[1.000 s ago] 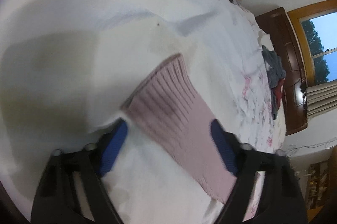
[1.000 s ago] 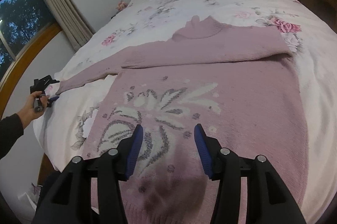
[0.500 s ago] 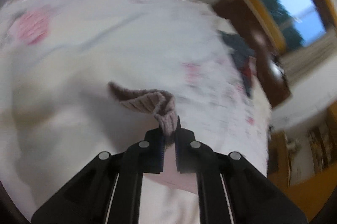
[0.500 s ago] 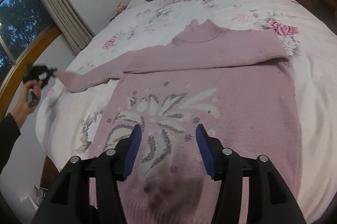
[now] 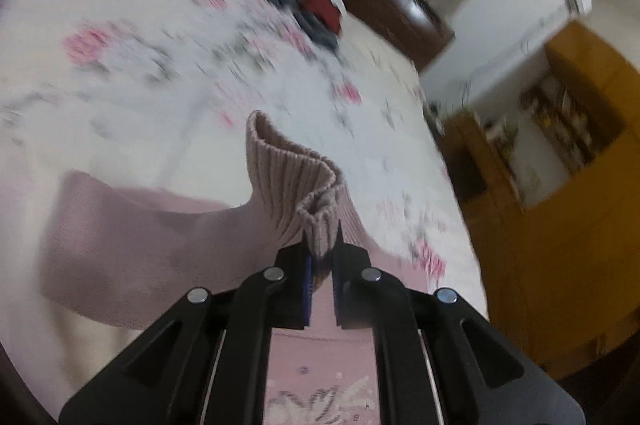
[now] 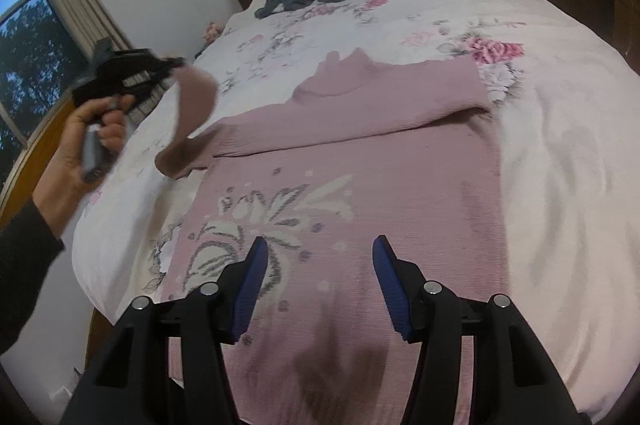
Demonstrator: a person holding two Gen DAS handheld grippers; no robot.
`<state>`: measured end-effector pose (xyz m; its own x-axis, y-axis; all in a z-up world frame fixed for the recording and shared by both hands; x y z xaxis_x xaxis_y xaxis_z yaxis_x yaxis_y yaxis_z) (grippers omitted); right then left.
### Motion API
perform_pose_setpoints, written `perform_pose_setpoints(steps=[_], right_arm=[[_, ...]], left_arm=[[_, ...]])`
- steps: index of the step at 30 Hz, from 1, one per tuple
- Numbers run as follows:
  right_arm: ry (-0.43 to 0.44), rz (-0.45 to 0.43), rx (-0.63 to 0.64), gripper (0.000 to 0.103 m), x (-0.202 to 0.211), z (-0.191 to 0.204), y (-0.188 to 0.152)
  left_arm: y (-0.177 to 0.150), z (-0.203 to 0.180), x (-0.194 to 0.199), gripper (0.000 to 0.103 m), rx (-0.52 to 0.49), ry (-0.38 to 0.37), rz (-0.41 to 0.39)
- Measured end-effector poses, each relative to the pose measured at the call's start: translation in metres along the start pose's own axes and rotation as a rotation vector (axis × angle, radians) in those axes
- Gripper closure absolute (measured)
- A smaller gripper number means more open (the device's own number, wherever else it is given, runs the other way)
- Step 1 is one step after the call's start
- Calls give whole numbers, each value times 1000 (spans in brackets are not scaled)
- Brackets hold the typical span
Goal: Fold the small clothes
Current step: 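Grasp the other sleeve cuff with the left tool and lift it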
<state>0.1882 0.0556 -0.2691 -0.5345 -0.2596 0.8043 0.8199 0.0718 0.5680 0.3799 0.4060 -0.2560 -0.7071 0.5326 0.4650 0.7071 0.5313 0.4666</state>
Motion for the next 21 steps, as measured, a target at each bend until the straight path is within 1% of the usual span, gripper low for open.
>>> perform_pose_setpoints(steps=[3, 4, 5, 6, 7, 8, 9, 10, 11, 12, 13, 14, 15, 16, 18, 19, 20, 21], right_arm=[[-7, 9, -13, 48, -5, -13, 4], [-14, 9, -12, 48, -8, -16, 5], [-22, 8, -10, 48, -9, -18, 7], [-29, 7, -6, 47, -12, -21, 10], [-31, 11, -2, 47, -15, -23, 14], [-28, 17, -4, 47, -19, -24, 17], [-18, 24, -9, 47, -22, -25, 21], [1, 38, -19, 47, -28, -25, 29], [20, 49, -33, 46, -33, -25, 36], [57, 67, -64, 44, -41, -24, 47], [90, 87, -83, 40, -49, -21, 57], [138, 126, -103, 40, -62, -16, 68], [191, 177, -132, 40, -80, -8, 79], [240, 227, -154, 40, -97, 0, 89], [304, 307, -185, 41, -130, 15, 104], [329, 349, -210, 43, -152, 23, 113], [352, 398, -230, 47, -174, 31, 121], [353, 428, -247, 54, -190, 36, 125]], left_arm=[[-22, 4, -57, 97, 1, 9, 85], [-36, 8, -79, 97, -8, 22, 124], [-45, 11, -92, 97, -12, 31, 151], [-60, 17, -110, 95, -19, 46, 195], [-65, 23, -117, 88, -23, 65, 207], [-69, 29, -122, 84, -18, 73, 212], [-74, 35, -121, 72, 2, 50, 206], [-73, 38, -117, 60, 17, 37, 186], [-72, 40, -108, 54, 24, 25, 164], [-71, 44, -92, 42, 29, 4, 121], [-72, 42, -79, 35, 35, -12, 87], [-73, 43, -63, 31, 48, -32, 49], [-76, 46, -44, 24, 69, -58, -2], [-81, 46, -28, 20, 80, -70, -40], [-91, 53, -3, 18, 85, -77, -100], [-97, 57, 12, 17, 88, -90, -137], [-100, 59, 20, 17, 92, -101, -160], [-104, 61, 27, 17, 92, -116, -184]])
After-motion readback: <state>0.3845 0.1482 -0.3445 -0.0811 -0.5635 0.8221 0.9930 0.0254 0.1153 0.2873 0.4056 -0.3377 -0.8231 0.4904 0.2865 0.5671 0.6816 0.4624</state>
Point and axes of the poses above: each gripper's, at about its wrist camera, not at the fingertips, and x roughly against the way its jaws point, z to its left, y to its top, the point moved 7 cm from there along -x, roughly the way its jaws point, and after that the axes turned 15 degrees about -y, right-handed, at the moved point
